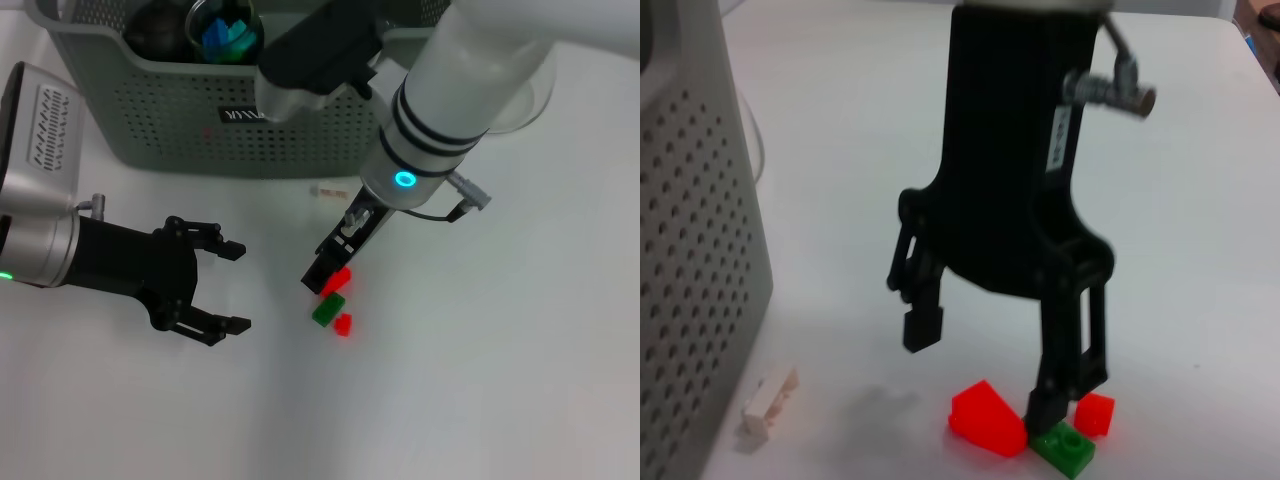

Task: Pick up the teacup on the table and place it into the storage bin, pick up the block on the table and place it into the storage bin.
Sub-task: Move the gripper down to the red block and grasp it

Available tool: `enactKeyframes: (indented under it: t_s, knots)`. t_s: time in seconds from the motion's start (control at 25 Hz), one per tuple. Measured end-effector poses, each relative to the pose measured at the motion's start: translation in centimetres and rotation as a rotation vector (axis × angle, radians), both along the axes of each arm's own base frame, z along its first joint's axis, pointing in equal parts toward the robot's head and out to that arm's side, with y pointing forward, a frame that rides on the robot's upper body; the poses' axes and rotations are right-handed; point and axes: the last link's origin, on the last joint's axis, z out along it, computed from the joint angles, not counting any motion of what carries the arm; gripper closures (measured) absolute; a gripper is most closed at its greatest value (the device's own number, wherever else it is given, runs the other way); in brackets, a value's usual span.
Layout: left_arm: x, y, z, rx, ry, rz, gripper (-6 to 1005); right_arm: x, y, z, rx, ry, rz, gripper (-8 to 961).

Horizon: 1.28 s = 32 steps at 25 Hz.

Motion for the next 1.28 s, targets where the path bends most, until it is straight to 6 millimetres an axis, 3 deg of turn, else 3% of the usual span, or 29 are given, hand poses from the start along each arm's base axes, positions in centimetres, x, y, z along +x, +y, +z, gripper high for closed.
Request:
enactKeyframes:
  t_s: [0.4, 1.28]
  knots:
    - [0.0, 0.0, 0.0, 0.004, -0.008, 0.003, 113, 0.7, -0.3, -1.2, 0.012, -0.002, 0.035, 6]
    - [0.1, 0.1, 0.0, 0.008, -0.01, 0.004, 113, 1.1, -0.4, -1.6, 0.009, -0.024, 0.079, 14]
